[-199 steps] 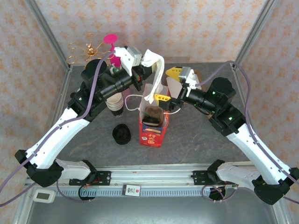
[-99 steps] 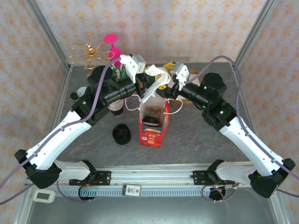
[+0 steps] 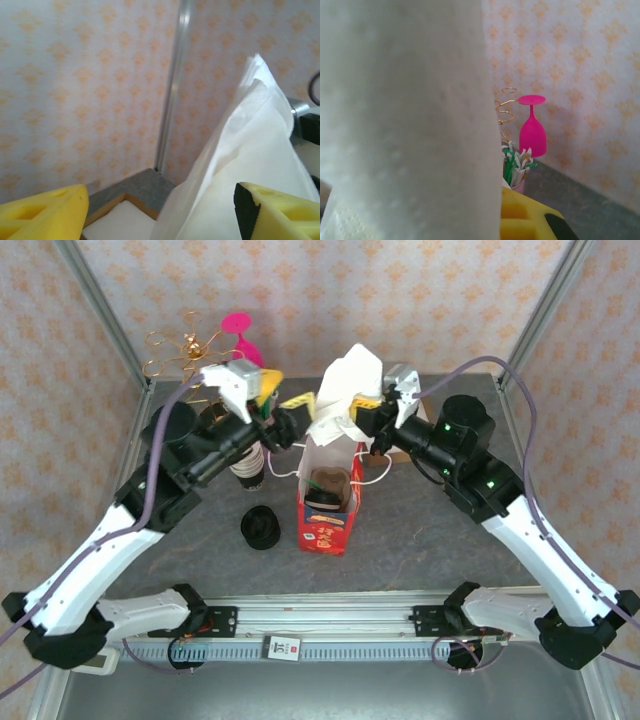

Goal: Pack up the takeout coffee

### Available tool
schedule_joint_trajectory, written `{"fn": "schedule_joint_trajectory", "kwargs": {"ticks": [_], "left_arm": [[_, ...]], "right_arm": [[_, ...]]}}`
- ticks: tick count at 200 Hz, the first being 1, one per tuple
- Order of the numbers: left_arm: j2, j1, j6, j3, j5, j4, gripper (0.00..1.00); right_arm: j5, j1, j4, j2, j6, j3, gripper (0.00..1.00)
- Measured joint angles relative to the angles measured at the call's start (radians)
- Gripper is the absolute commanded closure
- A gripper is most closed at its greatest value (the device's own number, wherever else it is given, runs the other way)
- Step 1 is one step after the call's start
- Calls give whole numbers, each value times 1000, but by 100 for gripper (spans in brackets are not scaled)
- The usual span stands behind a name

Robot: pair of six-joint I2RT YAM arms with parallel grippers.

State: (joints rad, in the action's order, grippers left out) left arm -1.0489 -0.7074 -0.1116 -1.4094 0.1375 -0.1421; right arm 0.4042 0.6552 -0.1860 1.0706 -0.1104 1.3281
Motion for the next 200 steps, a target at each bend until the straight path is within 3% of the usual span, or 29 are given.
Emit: {"fn": "schedule_joint_trajectory", "kwargs": {"ticks": [25, 47, 79, 109, 150, 200], "left_arm": [[99, 0, -101, 35, -153, -96, 21], [127, 0, -192, 47, -217, -203, 22], [106, 0, -306, 115, -218, -305, 29], [43, 0, -371, 185, -150, -358, 34], [4, -9, -397, 223, -78, -388, 31], [-66, -42, -393, 232, -58, -395, 29]], "right_arm": [[-175, 53, -100, 7, 223, 62, 100], [-345, 148, -194, 76, 397, 164, 100], [-588, 296, -304, 211, 606, 239, 100], [-792, 410, -433, 318, 753, 260, 100], [-936, 455, -549, 339, 890, 260, 100], [-1002, 455, -595, 301, 967, 241, 100]]}}
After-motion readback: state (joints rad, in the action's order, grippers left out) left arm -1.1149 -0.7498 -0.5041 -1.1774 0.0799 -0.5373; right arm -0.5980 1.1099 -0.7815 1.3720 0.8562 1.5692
